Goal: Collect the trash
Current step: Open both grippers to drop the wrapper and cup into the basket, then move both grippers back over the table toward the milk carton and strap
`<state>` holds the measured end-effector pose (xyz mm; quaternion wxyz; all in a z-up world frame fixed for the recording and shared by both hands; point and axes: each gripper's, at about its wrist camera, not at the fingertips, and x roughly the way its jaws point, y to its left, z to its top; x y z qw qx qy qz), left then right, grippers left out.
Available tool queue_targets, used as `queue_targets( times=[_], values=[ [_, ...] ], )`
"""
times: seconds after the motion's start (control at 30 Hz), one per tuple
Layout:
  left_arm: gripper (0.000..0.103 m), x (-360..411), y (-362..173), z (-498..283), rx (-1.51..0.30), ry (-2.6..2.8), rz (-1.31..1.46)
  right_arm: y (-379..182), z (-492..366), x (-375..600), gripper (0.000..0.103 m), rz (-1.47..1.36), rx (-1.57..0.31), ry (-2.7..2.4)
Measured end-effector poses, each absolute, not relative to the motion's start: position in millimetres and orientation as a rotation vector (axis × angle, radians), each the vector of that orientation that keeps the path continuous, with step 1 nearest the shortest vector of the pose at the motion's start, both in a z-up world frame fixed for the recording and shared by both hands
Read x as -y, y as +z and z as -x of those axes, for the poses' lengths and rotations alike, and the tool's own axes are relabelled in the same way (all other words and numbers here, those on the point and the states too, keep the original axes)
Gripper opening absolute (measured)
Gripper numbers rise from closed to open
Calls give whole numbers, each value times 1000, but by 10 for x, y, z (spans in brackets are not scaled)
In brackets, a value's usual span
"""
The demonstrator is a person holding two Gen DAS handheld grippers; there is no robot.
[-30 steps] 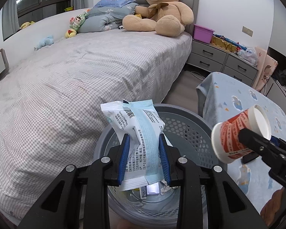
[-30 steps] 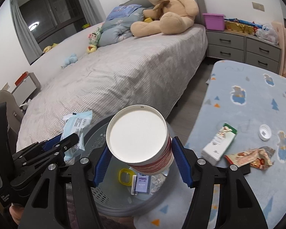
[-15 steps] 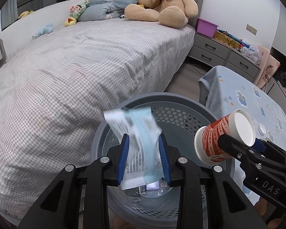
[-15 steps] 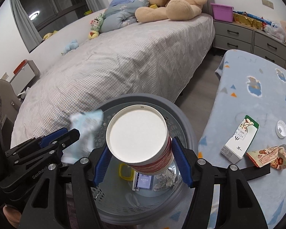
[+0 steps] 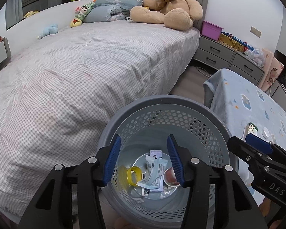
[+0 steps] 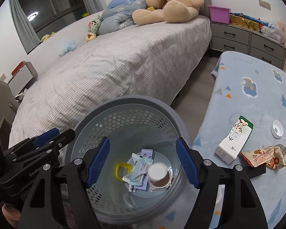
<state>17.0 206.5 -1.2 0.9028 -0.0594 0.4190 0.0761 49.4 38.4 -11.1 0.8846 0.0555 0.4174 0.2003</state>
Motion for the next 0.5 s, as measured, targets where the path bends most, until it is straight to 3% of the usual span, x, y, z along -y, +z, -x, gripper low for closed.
queue_targets(
  times=[0.5],
  values=[
    [59, -2060, -3, -160, -856, 174, 116, -151, -470, -363, 70, -120, -879, 410]
  ],
)
